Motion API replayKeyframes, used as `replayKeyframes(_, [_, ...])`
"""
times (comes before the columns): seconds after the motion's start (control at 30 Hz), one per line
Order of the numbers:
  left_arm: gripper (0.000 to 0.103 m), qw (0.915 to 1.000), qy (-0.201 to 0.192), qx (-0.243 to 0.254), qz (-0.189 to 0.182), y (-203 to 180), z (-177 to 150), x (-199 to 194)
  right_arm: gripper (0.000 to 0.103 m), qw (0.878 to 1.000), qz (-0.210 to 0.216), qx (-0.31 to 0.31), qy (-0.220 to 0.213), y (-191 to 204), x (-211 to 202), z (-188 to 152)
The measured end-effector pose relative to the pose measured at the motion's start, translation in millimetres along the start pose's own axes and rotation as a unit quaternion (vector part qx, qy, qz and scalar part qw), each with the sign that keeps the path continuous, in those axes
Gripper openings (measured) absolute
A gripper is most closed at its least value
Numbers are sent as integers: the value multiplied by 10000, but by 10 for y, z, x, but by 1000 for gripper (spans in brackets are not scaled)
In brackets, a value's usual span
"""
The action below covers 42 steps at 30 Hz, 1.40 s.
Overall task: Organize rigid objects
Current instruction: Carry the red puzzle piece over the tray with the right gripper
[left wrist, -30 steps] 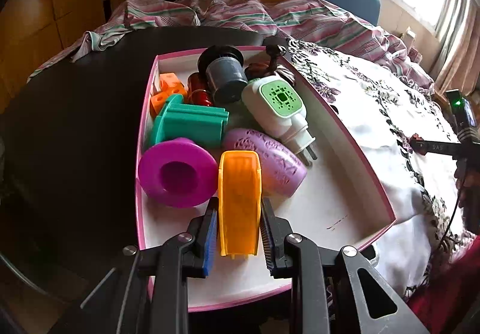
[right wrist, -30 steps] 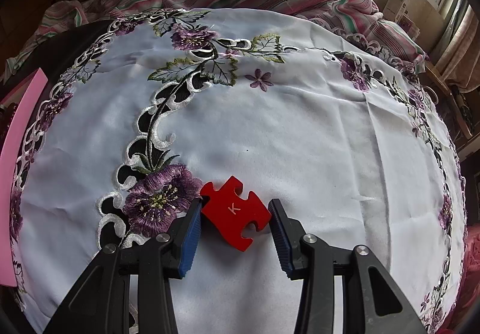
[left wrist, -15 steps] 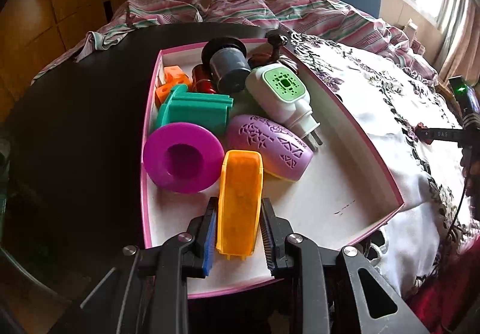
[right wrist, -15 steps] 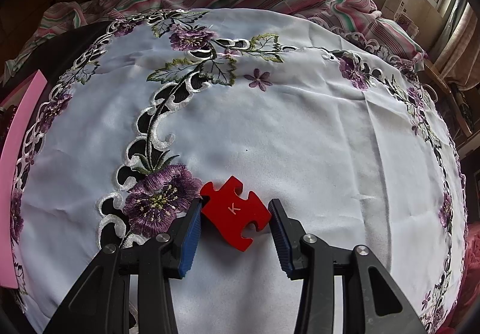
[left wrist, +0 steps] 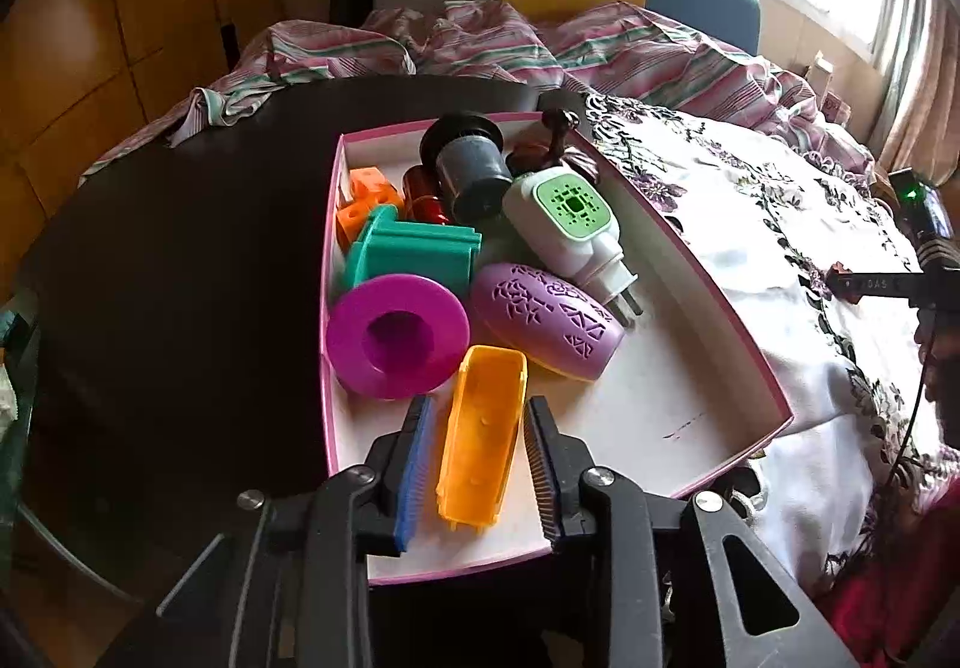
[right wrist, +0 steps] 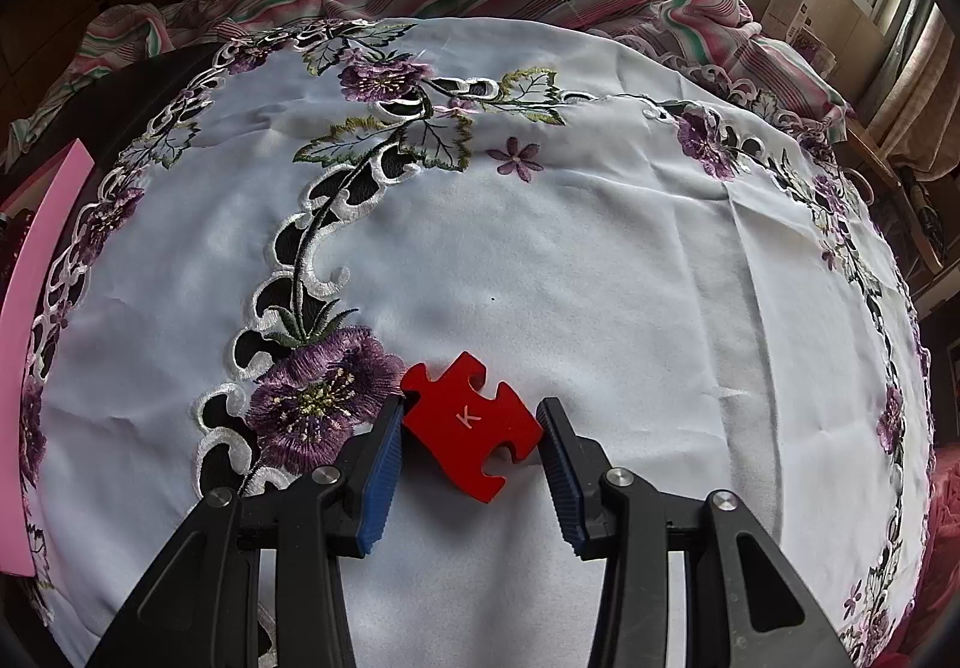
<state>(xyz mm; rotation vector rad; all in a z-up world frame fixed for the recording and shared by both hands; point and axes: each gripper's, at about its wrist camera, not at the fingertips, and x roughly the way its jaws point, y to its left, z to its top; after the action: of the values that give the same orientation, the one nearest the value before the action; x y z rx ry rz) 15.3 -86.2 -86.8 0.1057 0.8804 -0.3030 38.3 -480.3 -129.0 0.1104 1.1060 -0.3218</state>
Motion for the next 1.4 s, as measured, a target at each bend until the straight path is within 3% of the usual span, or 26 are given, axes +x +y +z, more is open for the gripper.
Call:
replayKeyframes(0.13, [34,9999,-124,-45,59,9,33,-84,44,10000,-8,-22,-27,2,-7,-16])
replayKeyframes(0.2, [45,9997,-200,-107,73,33,39,-120,44,10000,-6,-40,-41,2,-7,-19])
replayKeyframes(0.47, [45,9992,-347,-205,47,113,82,-214,44,9998,-140,-110,-52,40,-12,-24])
replayKeyframes(0.7, [46,9982,-557,-241,3,142,129,-338,44,9992,-349,-19,194,100,-104,-44])
replayKeyframes(1.03, [47,9978,-595,-285,-45,154,136,-376,44,9997,105,67,-199,302,-490,-101])
replayKeyframes(1.4, [47,9978,-528,-398,-21,222,89,-354,44,9938,815,-388,-646,962,-881,-228])
